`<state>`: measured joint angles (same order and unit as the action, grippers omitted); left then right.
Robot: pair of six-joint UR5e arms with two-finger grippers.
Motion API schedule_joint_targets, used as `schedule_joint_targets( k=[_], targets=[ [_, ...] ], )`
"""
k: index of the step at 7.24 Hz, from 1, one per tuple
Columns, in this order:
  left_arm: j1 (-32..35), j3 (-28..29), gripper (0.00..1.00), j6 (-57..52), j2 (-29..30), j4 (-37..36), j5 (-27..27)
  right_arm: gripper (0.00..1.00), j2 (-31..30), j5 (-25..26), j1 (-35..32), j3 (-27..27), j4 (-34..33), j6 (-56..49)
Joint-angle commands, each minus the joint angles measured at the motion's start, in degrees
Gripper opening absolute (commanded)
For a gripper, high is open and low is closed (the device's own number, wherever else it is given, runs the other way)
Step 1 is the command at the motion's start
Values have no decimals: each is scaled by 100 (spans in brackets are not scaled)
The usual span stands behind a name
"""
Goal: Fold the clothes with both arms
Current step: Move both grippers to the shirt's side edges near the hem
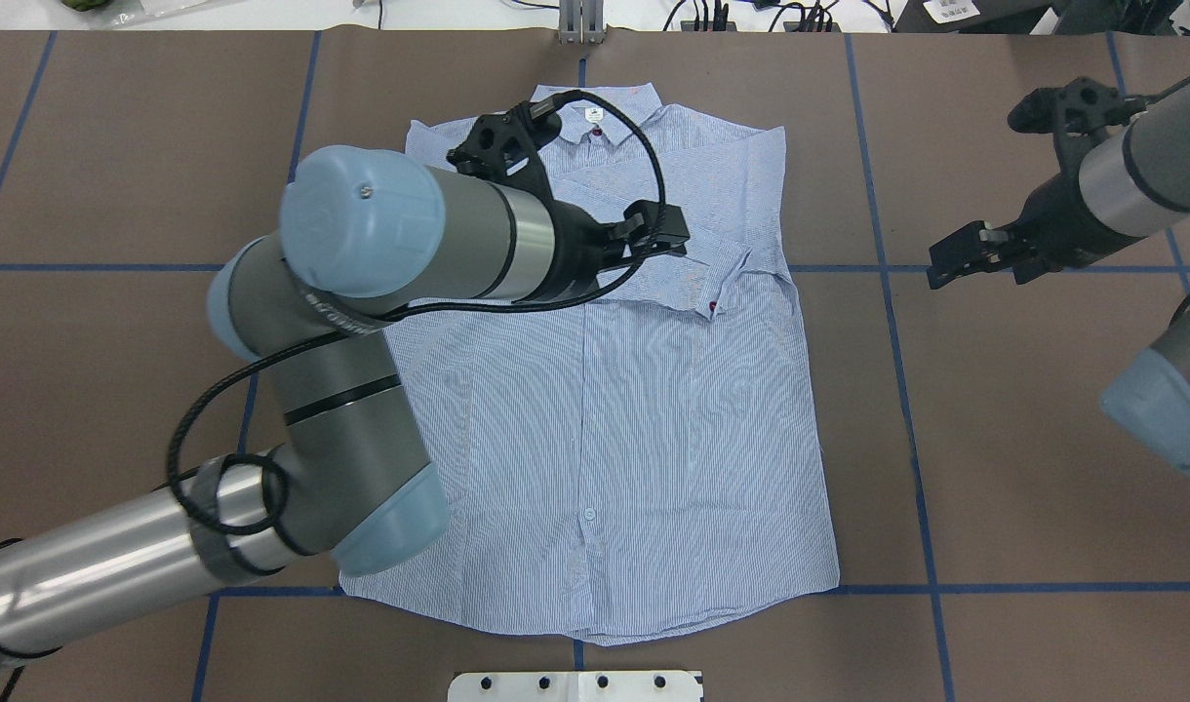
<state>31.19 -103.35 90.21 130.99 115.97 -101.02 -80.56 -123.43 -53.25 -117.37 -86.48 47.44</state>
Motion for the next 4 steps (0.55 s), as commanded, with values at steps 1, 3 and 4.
schedule_joint_targets(
  k=[1,3,4],
  targets=[
    [19,-1315,100,-633,-958,-1019,-5,100,-109,353,760,-452,131,955],
    [115,-1511,100,-741,-1275,-1663,47,100,-83,1297,1987,-612,131,2123],
    [133,-1730,100,-1011,-1739,-1665,91,100,-66,1809,2577,-612,140,2659]
  ],
)
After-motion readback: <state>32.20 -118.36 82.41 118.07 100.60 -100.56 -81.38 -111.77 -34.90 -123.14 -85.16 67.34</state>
